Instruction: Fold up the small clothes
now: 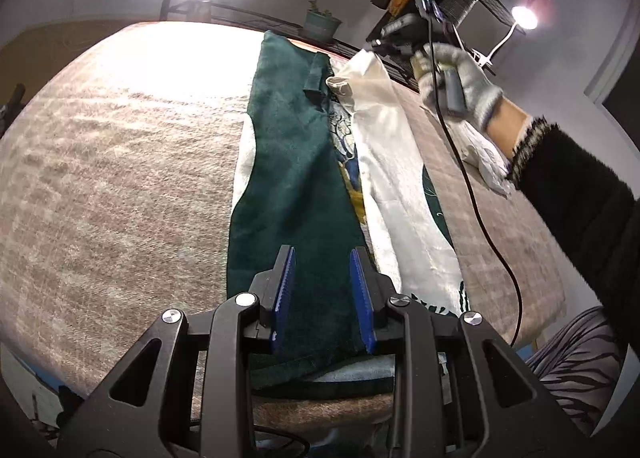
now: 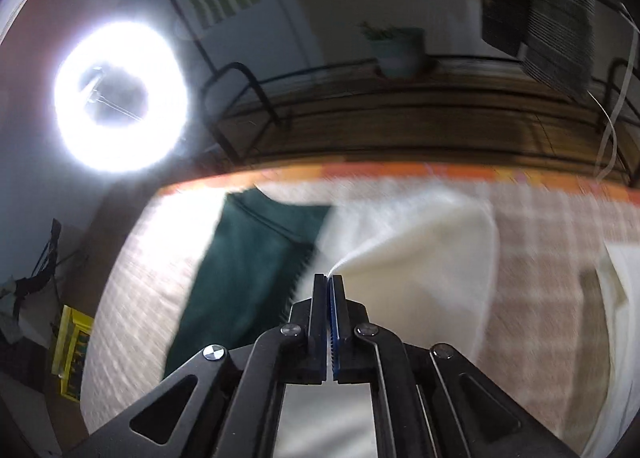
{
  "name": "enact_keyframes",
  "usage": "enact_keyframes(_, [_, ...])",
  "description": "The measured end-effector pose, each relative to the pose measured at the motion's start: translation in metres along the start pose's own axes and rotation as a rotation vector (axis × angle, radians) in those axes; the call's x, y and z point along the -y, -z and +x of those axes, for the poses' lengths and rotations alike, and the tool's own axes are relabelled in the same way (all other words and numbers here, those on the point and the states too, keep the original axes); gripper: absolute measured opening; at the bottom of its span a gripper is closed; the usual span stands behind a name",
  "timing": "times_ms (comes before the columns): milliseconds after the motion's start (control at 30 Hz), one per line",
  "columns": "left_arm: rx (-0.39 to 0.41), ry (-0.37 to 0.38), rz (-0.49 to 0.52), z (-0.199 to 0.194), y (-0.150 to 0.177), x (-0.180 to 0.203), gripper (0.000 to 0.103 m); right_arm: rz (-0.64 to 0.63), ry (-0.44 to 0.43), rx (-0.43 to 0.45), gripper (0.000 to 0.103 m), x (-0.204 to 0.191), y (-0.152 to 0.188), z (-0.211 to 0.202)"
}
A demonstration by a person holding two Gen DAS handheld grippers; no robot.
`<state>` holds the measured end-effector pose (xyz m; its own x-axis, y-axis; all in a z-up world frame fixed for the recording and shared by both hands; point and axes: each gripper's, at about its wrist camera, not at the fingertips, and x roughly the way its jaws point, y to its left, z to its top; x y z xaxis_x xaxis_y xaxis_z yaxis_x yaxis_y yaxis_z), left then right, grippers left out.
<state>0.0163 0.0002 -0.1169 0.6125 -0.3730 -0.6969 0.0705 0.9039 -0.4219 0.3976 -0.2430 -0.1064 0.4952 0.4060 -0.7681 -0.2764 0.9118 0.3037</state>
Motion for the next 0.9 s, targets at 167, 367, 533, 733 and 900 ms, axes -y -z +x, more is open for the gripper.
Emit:
enact_keyframes(167, [0.008, -0.023, -0.008, 0.001, -0.002, -0.005, 0.028, -0.013, 0.010, -0.028, 0.000, -0.031, -0.022, 0.038])
enact_keyframes(367, [0.002, -0.038, -0.028, 0.005, -0.006, -0.013, 0.028, 0.009, -0.005, -0.074, 0.004, -0.043, -0.023, 0.081])
enact_keyframes(533, [0.019, -0.065, -0.026, 0.000, -0.007, -0.019, 0.028, 0.039, -0.095, -0.074, 0.035, -0.043, -0.018, 0.076])
enact_keyframes(733, [0.035, -0.081, -0.021, -0.010, -0.006, -0.025, 0.028, 0.038, -0.088, 0.016, 0.035, -0.032, -0.005, -0.006])
enact_keyframes(900, [0.043, -0.093, -0.038, -0.023, -0.008, -0.033, 0.028, 0.031, -0.059, 0.052, 0.035, -0.018, 0.034, -0.094])
